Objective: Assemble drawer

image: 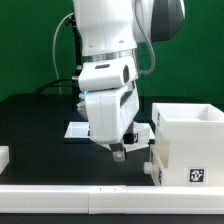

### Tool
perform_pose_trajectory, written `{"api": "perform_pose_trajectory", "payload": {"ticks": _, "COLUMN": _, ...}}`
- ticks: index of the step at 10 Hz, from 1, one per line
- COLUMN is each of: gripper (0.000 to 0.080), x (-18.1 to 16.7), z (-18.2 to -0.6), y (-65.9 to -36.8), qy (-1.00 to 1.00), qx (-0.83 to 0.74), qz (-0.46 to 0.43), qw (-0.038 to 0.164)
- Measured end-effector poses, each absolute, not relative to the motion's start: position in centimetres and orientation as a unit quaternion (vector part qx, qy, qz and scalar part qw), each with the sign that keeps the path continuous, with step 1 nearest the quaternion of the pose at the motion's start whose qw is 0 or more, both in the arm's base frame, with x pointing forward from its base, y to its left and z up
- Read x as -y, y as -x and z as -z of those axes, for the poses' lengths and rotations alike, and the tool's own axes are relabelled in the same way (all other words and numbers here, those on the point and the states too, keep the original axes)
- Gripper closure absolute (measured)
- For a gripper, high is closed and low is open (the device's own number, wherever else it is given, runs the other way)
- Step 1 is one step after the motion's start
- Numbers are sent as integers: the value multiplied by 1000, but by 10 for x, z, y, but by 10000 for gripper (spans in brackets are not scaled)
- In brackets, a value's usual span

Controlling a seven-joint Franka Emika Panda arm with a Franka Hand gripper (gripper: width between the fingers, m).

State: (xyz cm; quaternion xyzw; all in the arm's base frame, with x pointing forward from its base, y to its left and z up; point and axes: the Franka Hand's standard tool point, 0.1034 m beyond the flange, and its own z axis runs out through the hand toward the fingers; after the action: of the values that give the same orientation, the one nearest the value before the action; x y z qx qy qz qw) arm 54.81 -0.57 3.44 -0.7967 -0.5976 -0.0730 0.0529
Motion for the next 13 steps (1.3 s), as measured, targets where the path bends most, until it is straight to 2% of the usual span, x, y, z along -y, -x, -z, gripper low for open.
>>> {"api": "perform_pose_trajectory", "payload": {"ticks": 4, "gripper": 150, "x": 8, "z": -36, "y": -548, "qy": 796, "qx": 598, "qz": 74, "qw": 50}}
{"api": "perform_pose_trajectory", "payload": {"ticks": 6, "gripper": 150, "x": 22, "z": -53, "y": -528, "qy": 786, "qx": 613, "qz": 71, "qw": 30}}
{"api": "perform_pose_trajectory", "payload": {"ticks": 8, "gripper": 150, "x": 25, "z": -76, "y": -511, "qy": 750, "qx": 657, "qz": 72, "qw": -1}}
{"api": "perform_pose_trajectory", "payload": {"ticks": 9, "gripper": 150, "x": 26, "z": -74, "y": -508, "qy": 740, "qx": 668, "qz": 77, "qw": -6}}
{"api": "perform_pose_trajectory", "payload": {"ticks": 13, "gripper": 150, "x": 28, "z": -71, "y": -506, "qy": 738, "qx": 671, "qz": 73, "qw": -5}}
